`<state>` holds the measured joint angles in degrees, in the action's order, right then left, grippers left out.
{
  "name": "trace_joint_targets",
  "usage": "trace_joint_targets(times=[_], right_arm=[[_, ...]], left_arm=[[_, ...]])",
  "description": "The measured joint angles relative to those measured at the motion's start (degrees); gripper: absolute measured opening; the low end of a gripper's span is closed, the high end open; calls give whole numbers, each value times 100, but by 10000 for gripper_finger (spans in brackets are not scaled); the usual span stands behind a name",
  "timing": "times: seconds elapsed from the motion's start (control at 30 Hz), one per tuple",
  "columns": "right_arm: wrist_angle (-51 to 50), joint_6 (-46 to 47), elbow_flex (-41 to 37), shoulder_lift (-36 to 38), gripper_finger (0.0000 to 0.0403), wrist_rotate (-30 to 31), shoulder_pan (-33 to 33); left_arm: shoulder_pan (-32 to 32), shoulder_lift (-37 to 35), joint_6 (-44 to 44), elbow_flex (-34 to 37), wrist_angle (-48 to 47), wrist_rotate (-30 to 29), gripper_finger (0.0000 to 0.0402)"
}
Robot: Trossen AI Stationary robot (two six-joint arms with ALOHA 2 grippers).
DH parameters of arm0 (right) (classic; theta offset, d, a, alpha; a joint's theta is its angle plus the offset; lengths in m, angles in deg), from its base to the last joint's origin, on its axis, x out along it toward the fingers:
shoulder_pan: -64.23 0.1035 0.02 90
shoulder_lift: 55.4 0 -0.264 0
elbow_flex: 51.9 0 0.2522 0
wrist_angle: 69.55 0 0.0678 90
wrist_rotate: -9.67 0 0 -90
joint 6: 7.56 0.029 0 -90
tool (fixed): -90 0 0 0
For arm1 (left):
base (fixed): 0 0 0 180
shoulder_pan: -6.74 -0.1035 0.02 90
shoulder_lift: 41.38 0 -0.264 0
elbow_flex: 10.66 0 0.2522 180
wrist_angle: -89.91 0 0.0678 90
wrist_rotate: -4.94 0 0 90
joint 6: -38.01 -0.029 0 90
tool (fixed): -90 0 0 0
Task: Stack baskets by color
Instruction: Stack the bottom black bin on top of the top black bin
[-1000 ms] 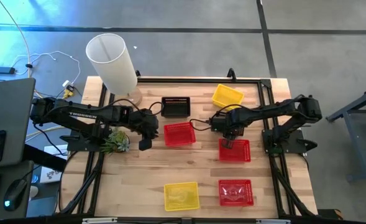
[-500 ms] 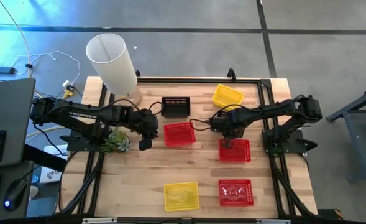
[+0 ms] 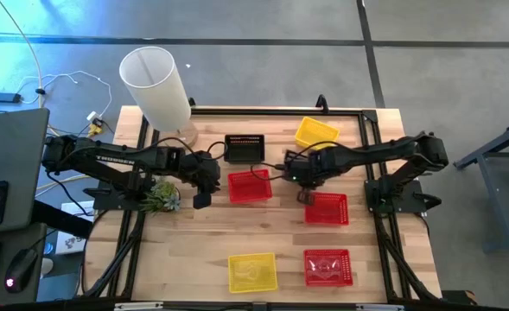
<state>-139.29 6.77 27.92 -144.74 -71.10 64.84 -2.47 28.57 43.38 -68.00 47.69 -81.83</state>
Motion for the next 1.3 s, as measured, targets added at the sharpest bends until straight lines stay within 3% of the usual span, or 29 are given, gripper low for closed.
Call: trace_joint_targets(times=[0.23, 0.6, 0.93, 1.3], right_arm=[[207, -470, 553, 0, 0, 338, -4], [1557, -1844, 1227, 2, 0, 840, -121], [3246, -2951, 1318, 2, 0, 1027, -594], [3741, -3283, 1334, 2, 0, 942, -973]], left_arm=[[-2, 2, 326, 0, -77, 56, 64], [2, 0, 557, 0, -601, 129, 64], [0, 2, 544, 0, -602, 126, 64], [0, 2, 542, 0, -600, 125, 64]])
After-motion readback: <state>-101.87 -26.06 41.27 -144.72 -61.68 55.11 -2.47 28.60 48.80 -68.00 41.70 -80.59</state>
